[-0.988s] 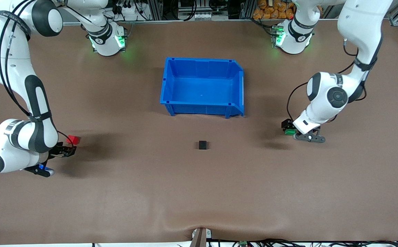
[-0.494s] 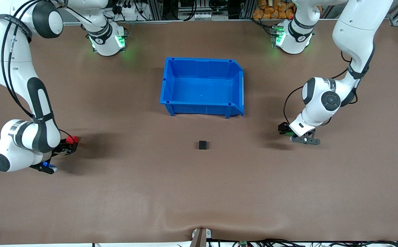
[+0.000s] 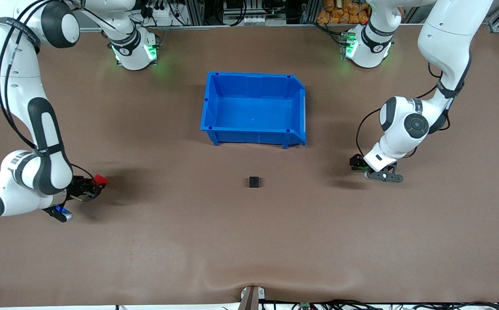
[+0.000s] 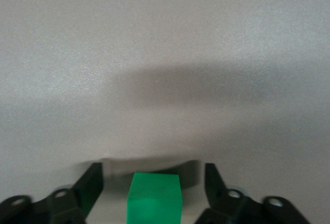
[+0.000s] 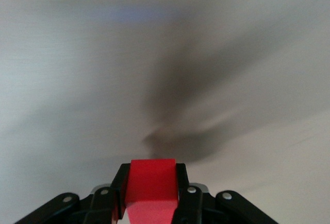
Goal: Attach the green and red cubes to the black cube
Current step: 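Carry the red cube toward the black cube while the left gripper carries green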
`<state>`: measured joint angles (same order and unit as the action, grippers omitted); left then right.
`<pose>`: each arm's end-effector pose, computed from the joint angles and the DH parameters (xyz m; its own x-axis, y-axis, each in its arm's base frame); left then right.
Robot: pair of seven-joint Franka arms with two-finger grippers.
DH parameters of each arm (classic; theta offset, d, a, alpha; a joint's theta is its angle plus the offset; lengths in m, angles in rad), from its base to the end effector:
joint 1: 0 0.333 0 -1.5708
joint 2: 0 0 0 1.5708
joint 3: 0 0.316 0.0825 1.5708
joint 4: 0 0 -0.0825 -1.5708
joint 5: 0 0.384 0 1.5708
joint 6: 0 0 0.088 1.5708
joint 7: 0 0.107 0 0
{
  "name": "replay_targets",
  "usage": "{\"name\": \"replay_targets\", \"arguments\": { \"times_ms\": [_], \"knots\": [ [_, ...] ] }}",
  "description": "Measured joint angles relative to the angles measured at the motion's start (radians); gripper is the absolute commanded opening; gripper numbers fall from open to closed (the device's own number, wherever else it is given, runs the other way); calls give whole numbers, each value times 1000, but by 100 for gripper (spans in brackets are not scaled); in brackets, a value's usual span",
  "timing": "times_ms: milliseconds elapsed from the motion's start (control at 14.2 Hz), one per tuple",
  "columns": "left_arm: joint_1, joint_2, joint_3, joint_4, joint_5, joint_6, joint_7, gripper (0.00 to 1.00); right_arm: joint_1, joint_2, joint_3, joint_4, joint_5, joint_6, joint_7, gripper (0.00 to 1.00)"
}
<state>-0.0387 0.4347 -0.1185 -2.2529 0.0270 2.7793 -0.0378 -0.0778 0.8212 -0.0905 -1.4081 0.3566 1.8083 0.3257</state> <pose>0.5411 -0.0887 0.1792 0.9873 -0.1280 0.0937 -0.1324 -0.9903 0.0414 0.6779 -0.0755 0.1885 0.7242 -0.5147 -0.4590 -0.6072 -0.7914 -0.0708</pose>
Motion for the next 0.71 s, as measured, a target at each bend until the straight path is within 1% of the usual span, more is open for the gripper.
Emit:
{"name": "replay_targets", "arguments": {
  "times_ms": [141, 212, 424, 565, 706],
  "knots": [
    [-1, -8, -1, -1, 0, -39, -58, 0, 65, -1, 10, 31, 134, -4, 221, 0],
    [-2, -14, -2, -1, 0, -58, -92, 0, 113, -1, 13, 47, 178, 15, 351, 0],
    [-10, -28, -5, -2, 0, -93, -161, 0, 268, -1, 17, 80, 256, 134, 719, 0],
    [-11, -39, -5, 0, 0, -95, -204, 0, 351, -1, 18, 85, 305, 225, 888, 0],
    [-11, -58, -5, 18, -1, -117, -305, 0, 423, 1, 18, 85, 350, 321, 1023, 0]
  ]
}}
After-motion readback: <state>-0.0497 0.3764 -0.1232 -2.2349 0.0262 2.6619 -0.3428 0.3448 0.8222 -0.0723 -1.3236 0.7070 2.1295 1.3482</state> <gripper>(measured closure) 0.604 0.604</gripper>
